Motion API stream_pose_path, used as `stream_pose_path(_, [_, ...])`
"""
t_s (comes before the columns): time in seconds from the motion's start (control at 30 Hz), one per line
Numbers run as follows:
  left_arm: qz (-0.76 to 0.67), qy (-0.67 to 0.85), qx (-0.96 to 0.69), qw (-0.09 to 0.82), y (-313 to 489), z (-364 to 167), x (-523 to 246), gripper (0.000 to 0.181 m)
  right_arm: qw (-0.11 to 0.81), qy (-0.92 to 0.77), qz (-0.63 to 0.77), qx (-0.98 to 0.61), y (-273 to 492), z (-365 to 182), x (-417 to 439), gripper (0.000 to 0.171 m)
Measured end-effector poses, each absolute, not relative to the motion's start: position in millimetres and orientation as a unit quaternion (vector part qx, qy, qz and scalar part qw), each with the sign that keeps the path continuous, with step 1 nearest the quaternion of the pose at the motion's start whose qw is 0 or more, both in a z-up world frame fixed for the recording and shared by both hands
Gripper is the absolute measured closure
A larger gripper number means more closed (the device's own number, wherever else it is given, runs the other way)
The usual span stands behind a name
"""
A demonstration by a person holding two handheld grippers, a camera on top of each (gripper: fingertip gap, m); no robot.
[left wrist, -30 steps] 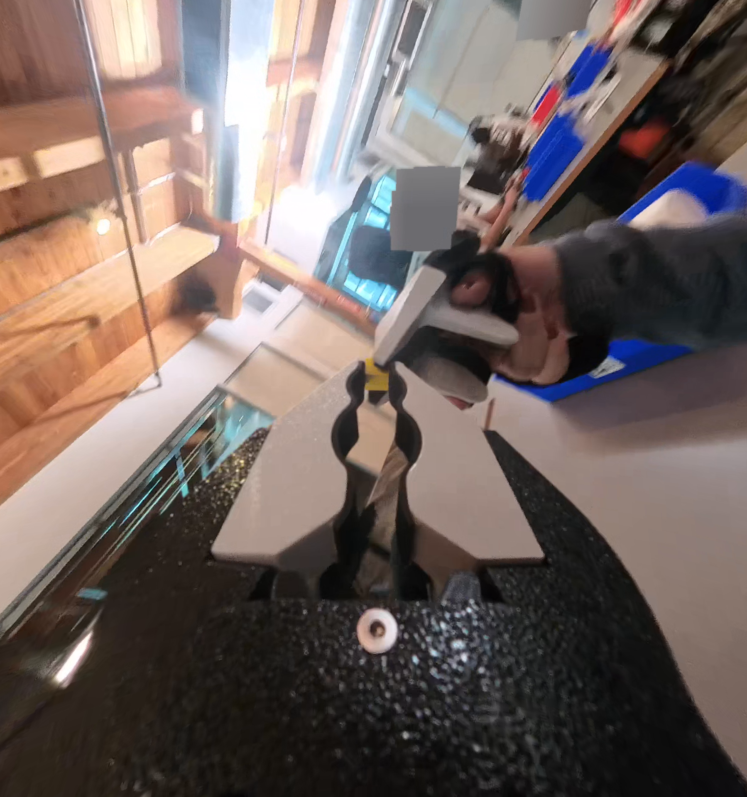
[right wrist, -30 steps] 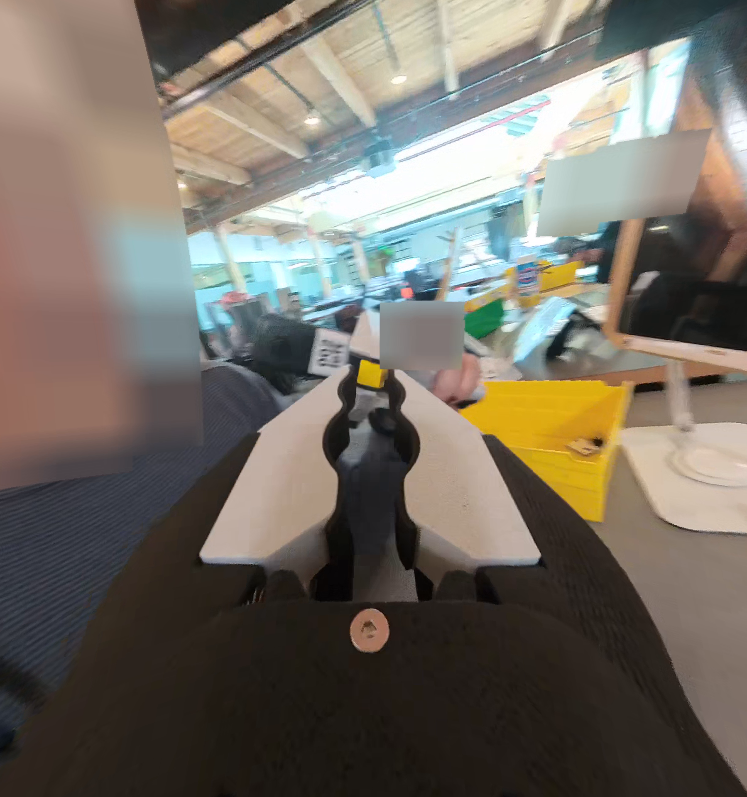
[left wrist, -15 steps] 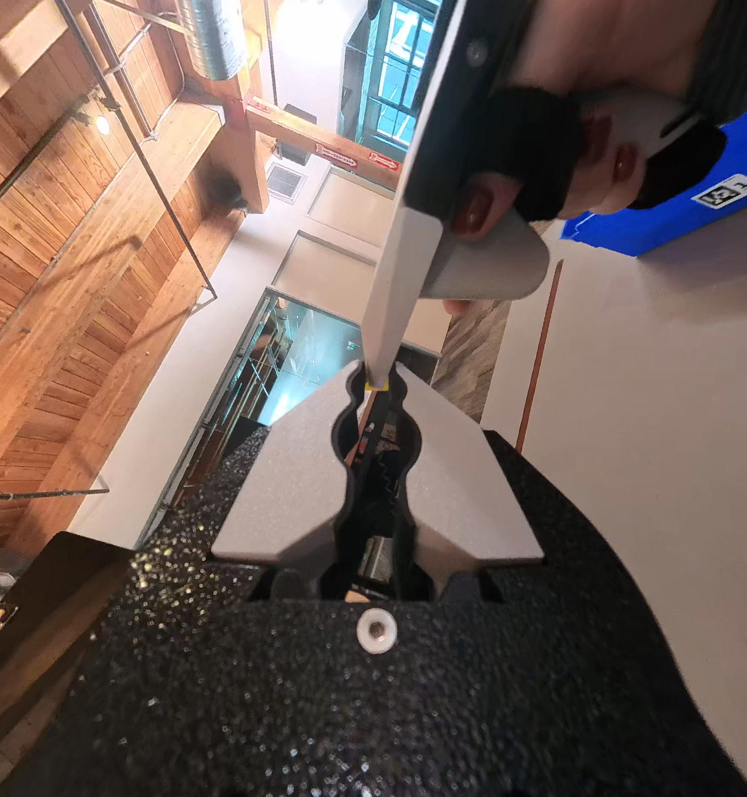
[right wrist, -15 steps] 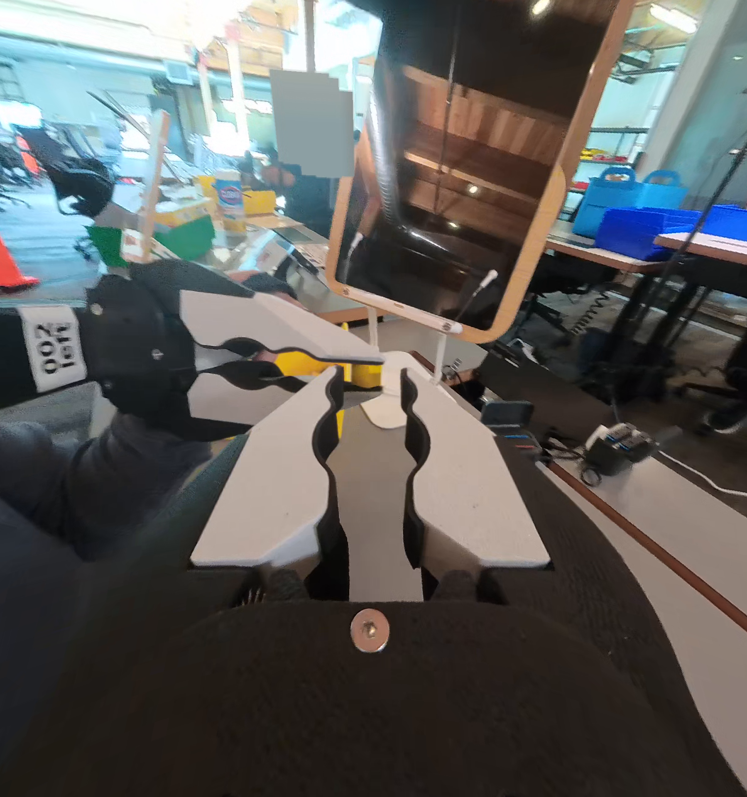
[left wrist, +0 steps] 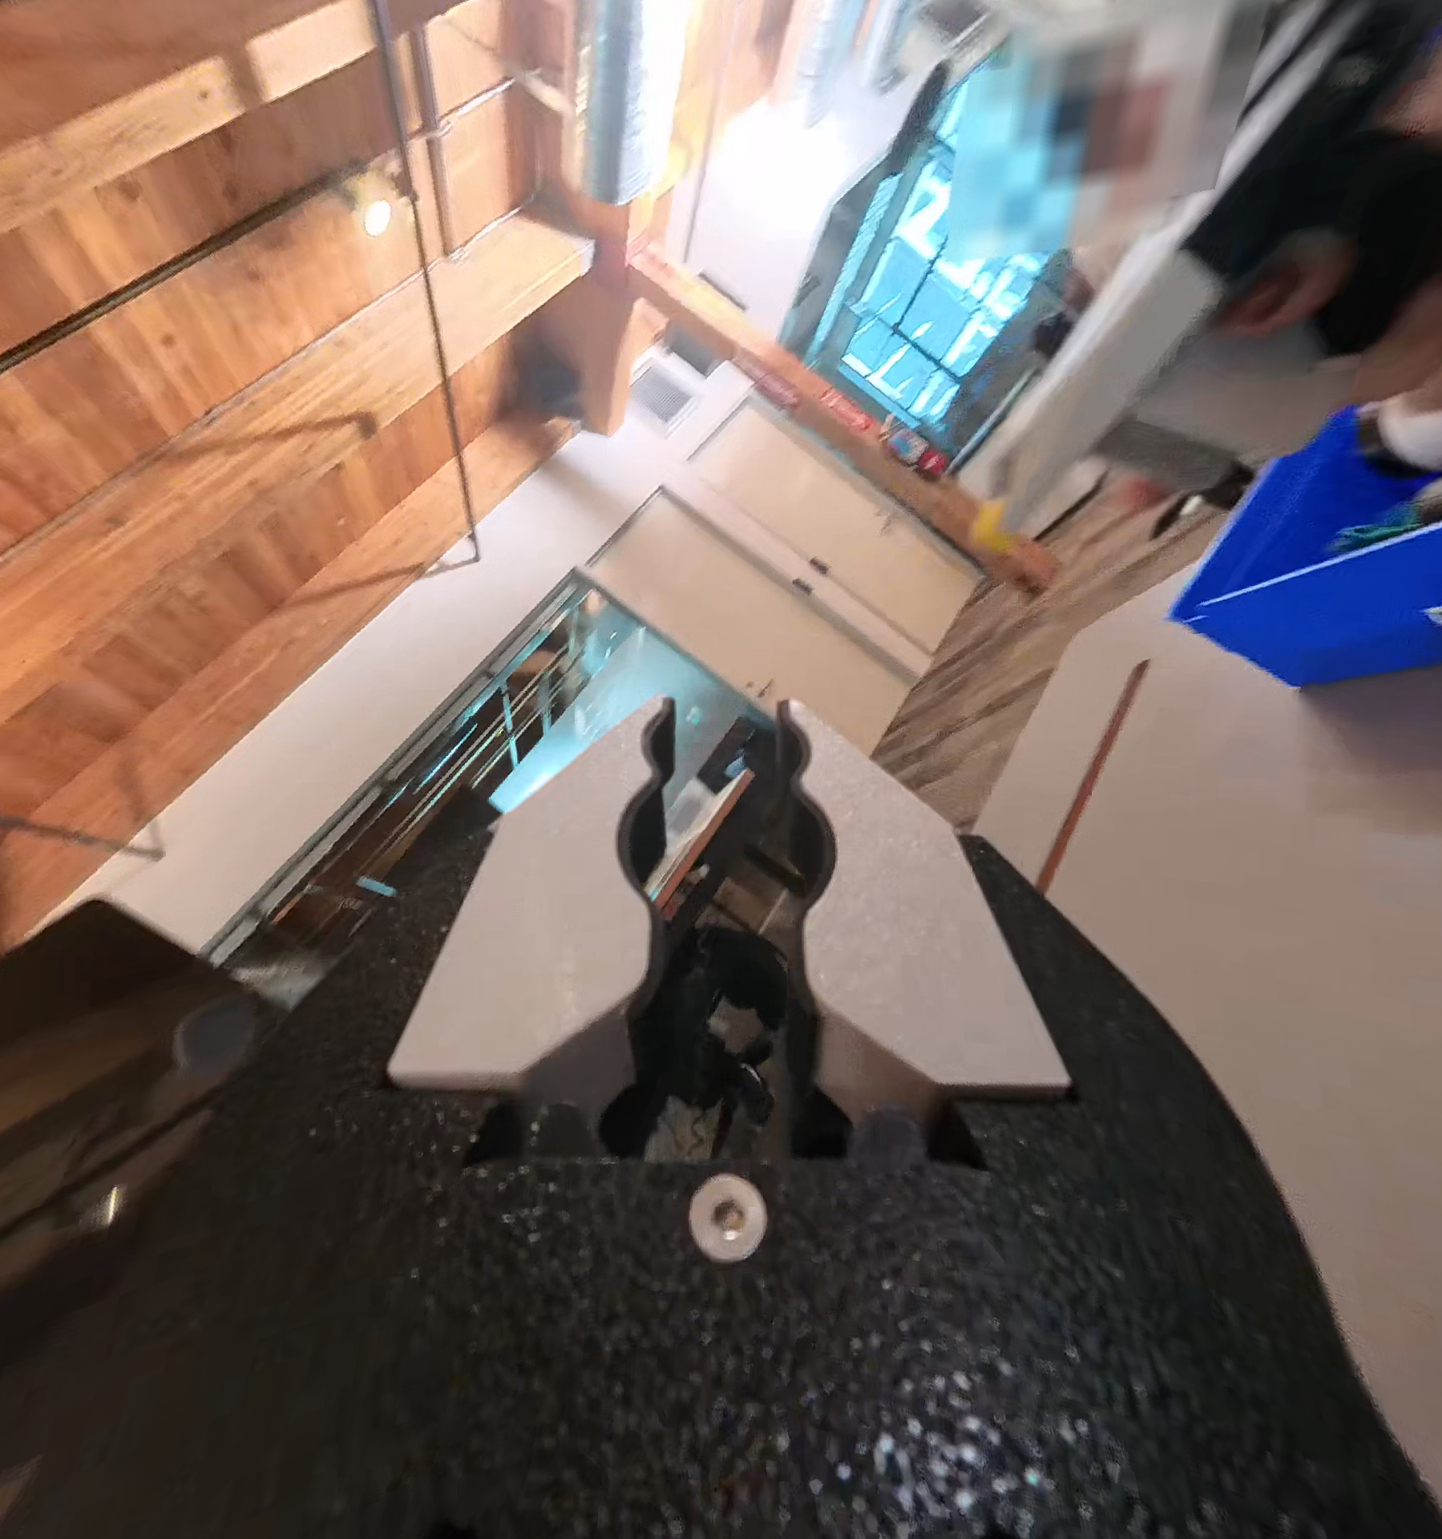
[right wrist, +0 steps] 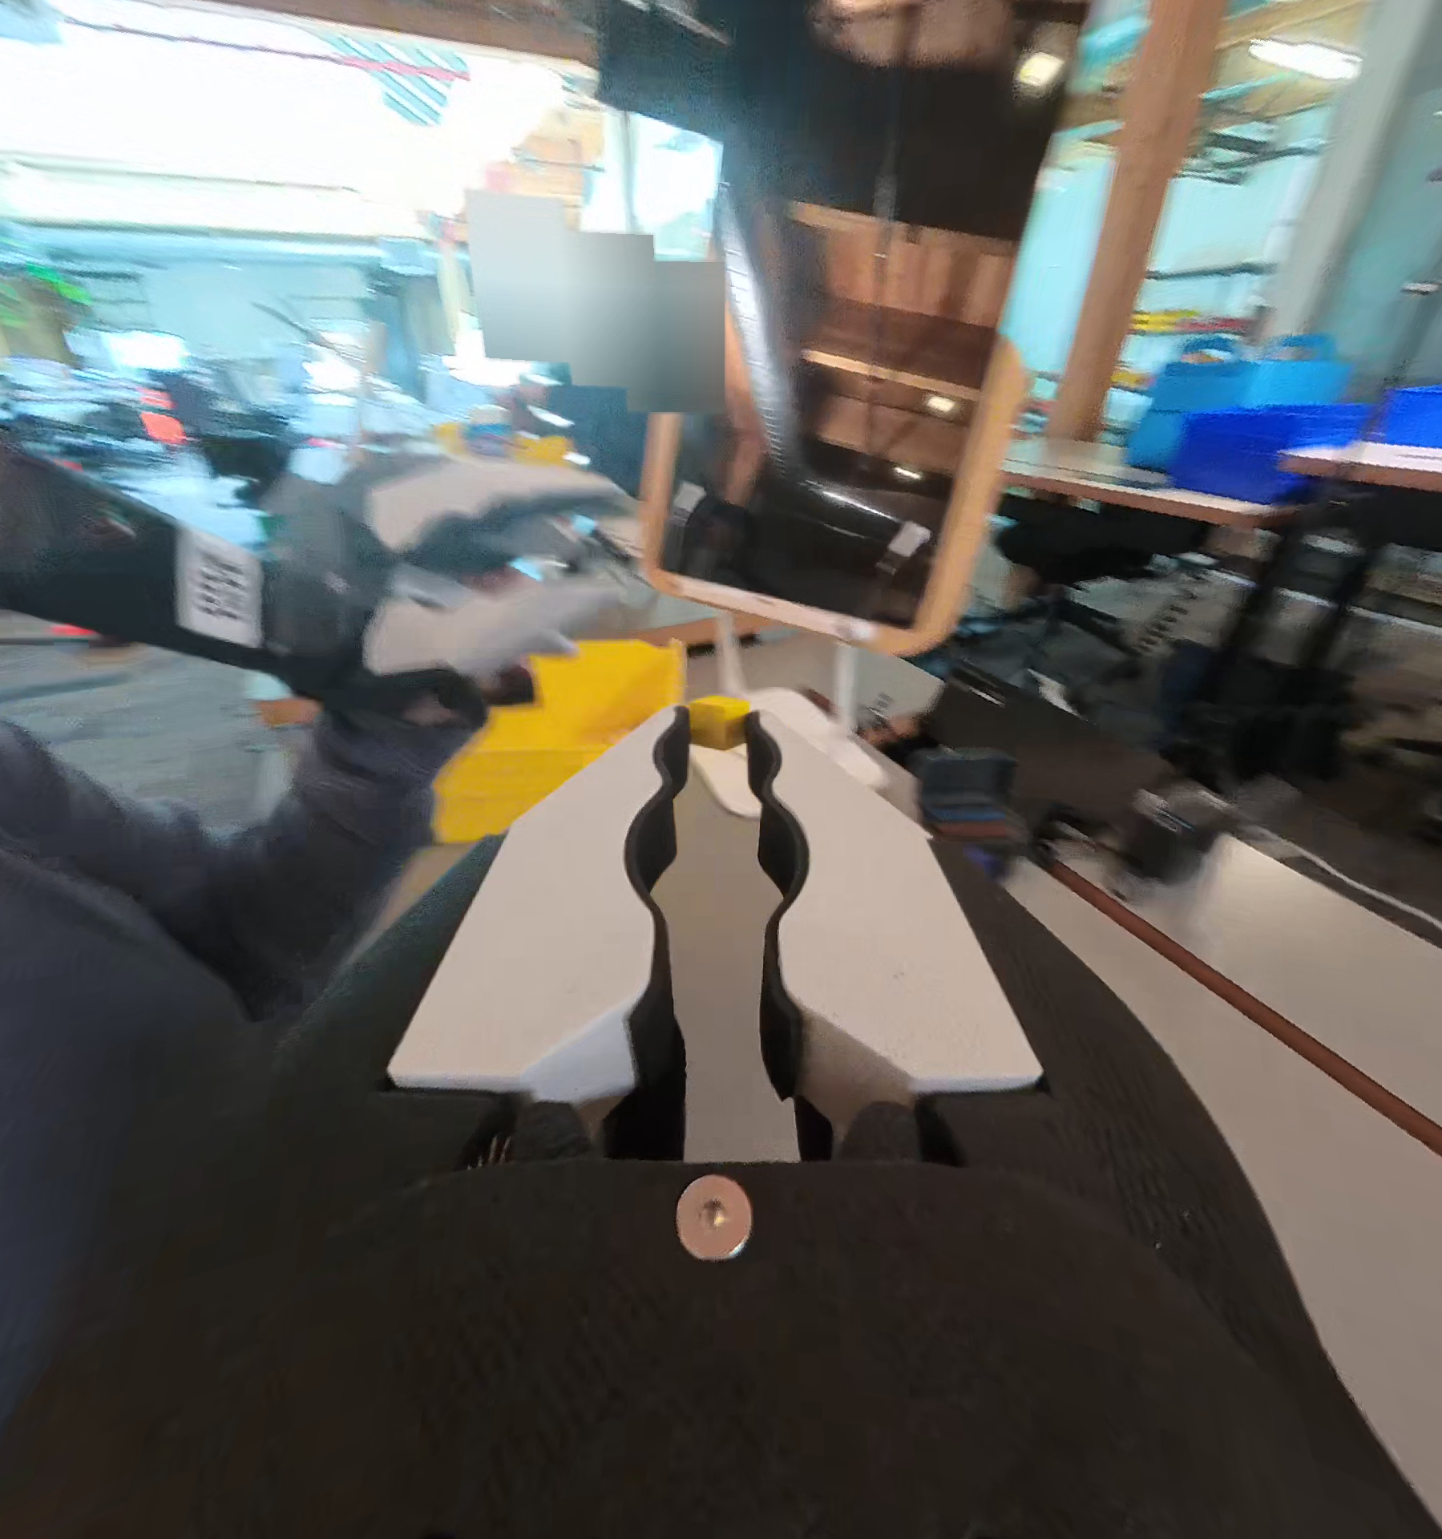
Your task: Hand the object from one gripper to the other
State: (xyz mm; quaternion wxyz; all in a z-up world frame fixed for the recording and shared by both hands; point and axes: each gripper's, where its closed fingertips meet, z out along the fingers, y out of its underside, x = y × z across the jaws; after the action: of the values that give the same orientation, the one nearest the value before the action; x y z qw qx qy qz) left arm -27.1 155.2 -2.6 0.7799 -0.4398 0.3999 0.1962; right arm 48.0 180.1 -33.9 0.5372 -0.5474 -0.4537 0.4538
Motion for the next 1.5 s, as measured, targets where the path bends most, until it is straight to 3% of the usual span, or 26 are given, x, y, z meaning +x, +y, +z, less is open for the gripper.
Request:
stream_pose_path(0.03, [0.196,0.381,-0.450,0.784,158,0,-35,0.160,0.552,-0.430,0.413,-0.583,200,-43,67,0.159])
stream_pose_path(0.13, [0.180,0.344,-0.476,0.789,164,5,-54,0.161,0.576,-0.288,0.251,-0.723,266,-80,155,0.159])
stream_pose_path(0.27, [0.176,0.313,-0.492,0.793,169,7,-74,0.167,0.493,-0.139,0.101,-0.853,290,-146,259,0.159])
stream_pose_path(0.47, [0.149,0.284,-0.516,0.794,174,7,-91,0.168,0.406,-0.085,0.068,-0.907,293,-195,293,0.159])
stream_pose_path(0.57, [0.138,0.278,-0.522,0.795,175,7,-95,0.168,0.398,-0.086,0.050,-0.912,297,-199,293,0.141])
stream_pose_path(0.73, [0.131,0.260,-0.556,0.778,185,-2,-104,0.169,0.441,-0.101,0.031,-0.891,301,-175,284,0.137])
stream_pose_path(1.0, [0.047,0.221,-0.650,0.726,208,-33,-115,0.161,0.714,-0.193,0.102,-0.665,285,-30,190,0.149])
stream_pose_path(1.17, [0.072,0.153,-0.690,0.704,171,-37,-165,0.167,0.737,-0.247,0.165,-0.607,267,-11,148,0.151])
stream_pose_path(1.33, [0.139,0.105,-0.803,0.569,131,-69,-270,0.166,0.733,-0.253,0.179,-0.606,268,-12,140,0.151])
stream_pose_path(1.5, [0.151,0.104,-0.900,0.396,126,-176,-359,0.181,0.728,-0.265,0.205,-0.598,264,-10,129,0.151])
